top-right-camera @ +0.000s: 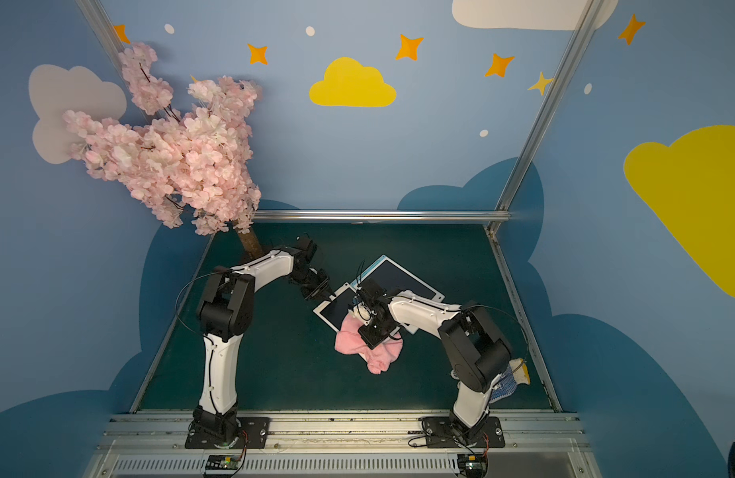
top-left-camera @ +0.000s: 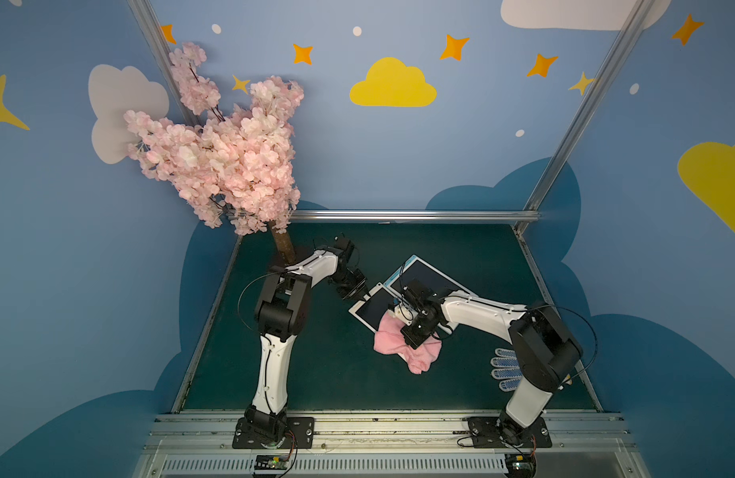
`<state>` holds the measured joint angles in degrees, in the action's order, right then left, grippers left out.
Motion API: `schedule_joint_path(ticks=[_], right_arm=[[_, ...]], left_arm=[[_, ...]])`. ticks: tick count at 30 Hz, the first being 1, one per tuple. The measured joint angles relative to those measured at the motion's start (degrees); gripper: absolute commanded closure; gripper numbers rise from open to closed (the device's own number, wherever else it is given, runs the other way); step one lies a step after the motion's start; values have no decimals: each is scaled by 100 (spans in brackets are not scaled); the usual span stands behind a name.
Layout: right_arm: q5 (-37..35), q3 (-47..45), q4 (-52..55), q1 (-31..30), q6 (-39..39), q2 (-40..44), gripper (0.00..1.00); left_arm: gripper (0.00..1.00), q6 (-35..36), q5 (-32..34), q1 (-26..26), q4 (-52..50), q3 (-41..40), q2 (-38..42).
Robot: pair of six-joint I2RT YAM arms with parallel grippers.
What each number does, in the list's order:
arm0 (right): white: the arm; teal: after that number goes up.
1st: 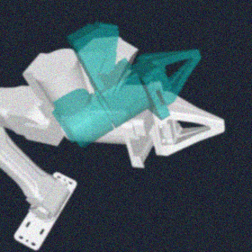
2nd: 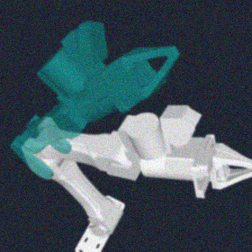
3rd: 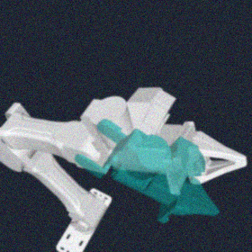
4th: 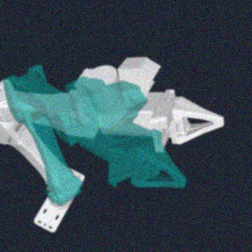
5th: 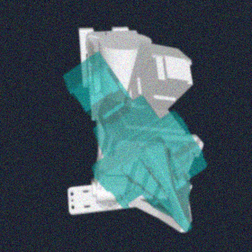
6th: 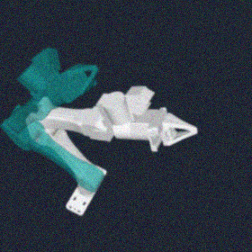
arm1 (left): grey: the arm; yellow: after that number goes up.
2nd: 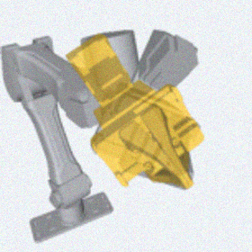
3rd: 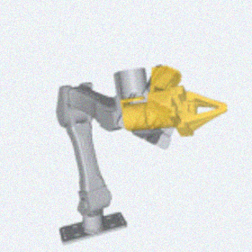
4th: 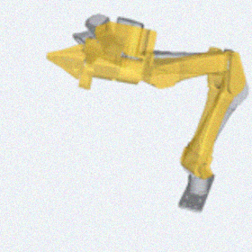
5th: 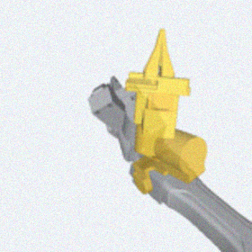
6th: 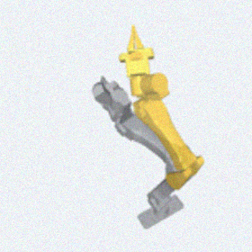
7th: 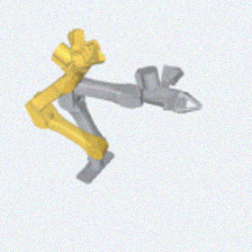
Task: Wipe the drawing tablet
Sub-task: Wipe the dirt from the drawing tablet.
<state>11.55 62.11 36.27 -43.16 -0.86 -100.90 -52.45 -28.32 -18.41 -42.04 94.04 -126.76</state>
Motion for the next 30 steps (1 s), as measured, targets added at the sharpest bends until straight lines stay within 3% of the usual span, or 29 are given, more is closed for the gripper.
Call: schedule_joint_path(ticks=[15,26,30], right_arm=[[-682,-1329,-975,243,1882,1036,100],[-1049,-892,-785,1215,2057,706,100],[-1185,-785,-640,1228,2013,643,100]], left_arm=[[75,33,-37,2,-87,140,-90],[75,85,-31,0,-122,186,-116],[75,87,-31,-2,-122,186,-116]])
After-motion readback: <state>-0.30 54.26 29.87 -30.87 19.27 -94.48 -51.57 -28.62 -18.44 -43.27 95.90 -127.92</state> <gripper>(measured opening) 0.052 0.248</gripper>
